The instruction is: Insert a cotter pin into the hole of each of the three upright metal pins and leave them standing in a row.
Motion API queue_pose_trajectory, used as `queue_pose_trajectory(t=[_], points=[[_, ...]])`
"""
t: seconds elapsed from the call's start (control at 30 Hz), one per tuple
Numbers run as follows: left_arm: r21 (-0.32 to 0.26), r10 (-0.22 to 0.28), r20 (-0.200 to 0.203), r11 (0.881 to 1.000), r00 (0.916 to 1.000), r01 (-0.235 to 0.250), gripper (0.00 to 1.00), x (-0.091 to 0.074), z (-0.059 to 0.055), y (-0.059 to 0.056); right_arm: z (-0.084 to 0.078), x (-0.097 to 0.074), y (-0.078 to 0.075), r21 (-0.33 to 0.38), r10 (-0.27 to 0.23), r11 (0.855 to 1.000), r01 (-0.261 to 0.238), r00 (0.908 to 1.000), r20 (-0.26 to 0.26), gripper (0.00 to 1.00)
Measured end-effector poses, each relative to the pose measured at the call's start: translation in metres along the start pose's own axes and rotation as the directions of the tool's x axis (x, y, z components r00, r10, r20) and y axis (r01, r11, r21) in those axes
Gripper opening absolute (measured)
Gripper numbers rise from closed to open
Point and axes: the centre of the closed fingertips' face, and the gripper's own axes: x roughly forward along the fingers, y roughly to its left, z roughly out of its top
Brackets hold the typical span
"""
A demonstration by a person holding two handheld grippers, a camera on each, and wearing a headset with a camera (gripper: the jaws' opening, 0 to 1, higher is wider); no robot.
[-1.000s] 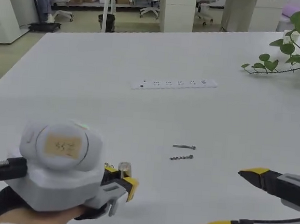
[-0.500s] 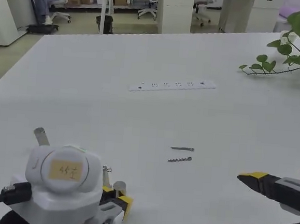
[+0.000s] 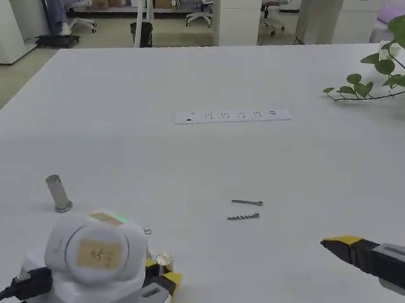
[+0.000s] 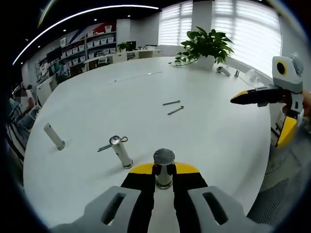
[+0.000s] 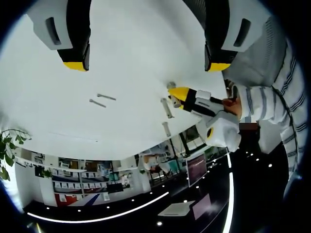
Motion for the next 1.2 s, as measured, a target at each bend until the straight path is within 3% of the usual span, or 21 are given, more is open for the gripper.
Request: queue_pose_trajectory(t=[0.27,0.6,0.77,0.9,1.0,1.2], points=[[0.061,0.021,0.010,0.998,0.9997,-0.022,0.12,-0.001,-0.002,-0.002,-0.002,0.000,0.000,-0.001,0.002,1.000,-0.002,1.0000,-0.002,1.00],[0.048,0.047,0.027,0.998,0.9985,-0.049,0.12,-0.002,-0.001,-0.001,0.000,-0.001,0.000,-0.005,0.001,1.000,-0.001,1.0000,0.001,1.00],[0.099,0.035,0.038,0.994,0.9987,-0.038,0.13,-0.004,0.003,-0.001,0.000,-0.003,-0.002,-0.001,-0.004,1.000,0.004,1.0000,0.001,1.00],[0.105,0.016,0.044,0.994,0.9989,-0.021,0.13,-0.007,0.008,-0.001,-0.002,-0.003,-0.003,0.001,-0.001,1.000,0.001,1.0000,-0.003,1.00],[0.103,-0.012,0.052,0.995,0.9986,0.007,0.16,-0.009,0.012,-0.003,-0.002,-0.002,-0.003,0.001,0.001,1.000,-0.001,1.0000,-0.005,1.00],[0.130,-0.016,0.054,0.991,0.9984,0.009,0.25,-0.016,0.014,-0.004,-0.002,-0.003,-0.004,-0.001,0.000,1.000,0.000,1.0000,-0.008,1.00]])
